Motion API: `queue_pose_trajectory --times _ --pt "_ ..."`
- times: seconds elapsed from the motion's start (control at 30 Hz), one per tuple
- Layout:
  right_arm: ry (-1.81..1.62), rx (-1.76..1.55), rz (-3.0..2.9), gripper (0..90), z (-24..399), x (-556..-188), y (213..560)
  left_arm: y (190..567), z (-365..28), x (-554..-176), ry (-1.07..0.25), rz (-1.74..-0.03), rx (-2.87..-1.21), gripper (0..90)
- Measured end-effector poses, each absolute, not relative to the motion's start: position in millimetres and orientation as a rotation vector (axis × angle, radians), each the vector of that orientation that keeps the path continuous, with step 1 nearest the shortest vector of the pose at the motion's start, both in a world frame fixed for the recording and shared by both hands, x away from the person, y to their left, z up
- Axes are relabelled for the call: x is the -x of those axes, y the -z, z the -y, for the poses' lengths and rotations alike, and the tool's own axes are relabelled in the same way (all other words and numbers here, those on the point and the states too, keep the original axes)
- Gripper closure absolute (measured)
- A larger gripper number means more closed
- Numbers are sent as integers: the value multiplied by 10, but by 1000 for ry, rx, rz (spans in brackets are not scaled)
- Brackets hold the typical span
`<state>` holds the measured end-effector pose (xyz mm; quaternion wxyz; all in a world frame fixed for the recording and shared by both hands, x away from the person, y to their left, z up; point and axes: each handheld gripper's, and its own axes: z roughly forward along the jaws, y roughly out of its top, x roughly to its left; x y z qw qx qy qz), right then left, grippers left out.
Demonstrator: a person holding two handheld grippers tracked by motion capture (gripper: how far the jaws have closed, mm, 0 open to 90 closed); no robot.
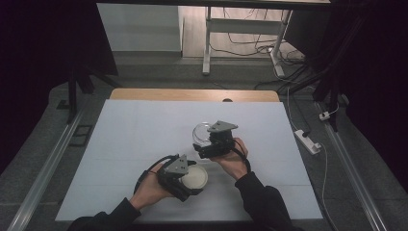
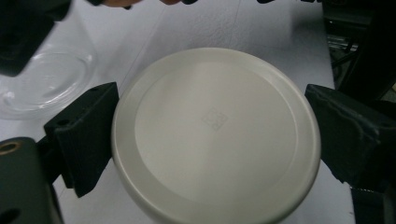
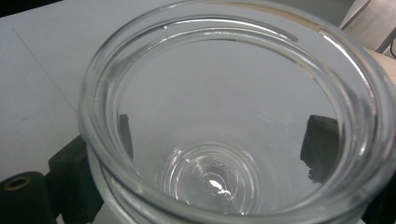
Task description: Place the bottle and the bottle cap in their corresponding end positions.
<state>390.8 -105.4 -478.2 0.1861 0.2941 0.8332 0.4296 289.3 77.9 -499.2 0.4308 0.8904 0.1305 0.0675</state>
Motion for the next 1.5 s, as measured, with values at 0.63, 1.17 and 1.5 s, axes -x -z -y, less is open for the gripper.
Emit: queue_pose_trajectory --times 0.63,1.17,1.5 --pt "-1200 -817 -2340 65 859 -4155 4871 5252 -607 -3017 -189 -369 -2311 86" --pt "-1166 -820 -2360 64 780 -4242 5008 5397 -553 -3100 -181 -403 -2400 83" --pt "-1168 -850 -2378 63 797 -4274 5061 5425 -571 -3143 -133 -417 -2389 74"
